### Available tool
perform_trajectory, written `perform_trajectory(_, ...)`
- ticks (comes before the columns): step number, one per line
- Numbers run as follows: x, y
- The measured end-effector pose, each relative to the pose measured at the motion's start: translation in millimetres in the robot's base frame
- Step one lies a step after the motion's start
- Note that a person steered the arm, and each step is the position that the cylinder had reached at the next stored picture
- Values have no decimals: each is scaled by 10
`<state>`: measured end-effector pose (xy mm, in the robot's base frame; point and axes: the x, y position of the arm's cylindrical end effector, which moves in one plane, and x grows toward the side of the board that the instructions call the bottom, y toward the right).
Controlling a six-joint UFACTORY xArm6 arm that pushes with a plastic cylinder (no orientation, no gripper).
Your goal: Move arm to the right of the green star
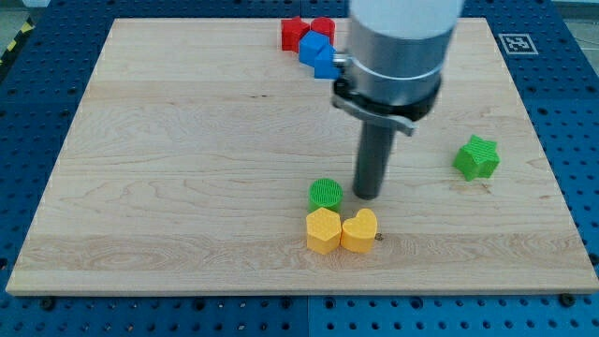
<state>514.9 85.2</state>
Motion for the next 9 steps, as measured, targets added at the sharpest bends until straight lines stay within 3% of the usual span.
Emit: perform_trajectory(9, 423, 1342)
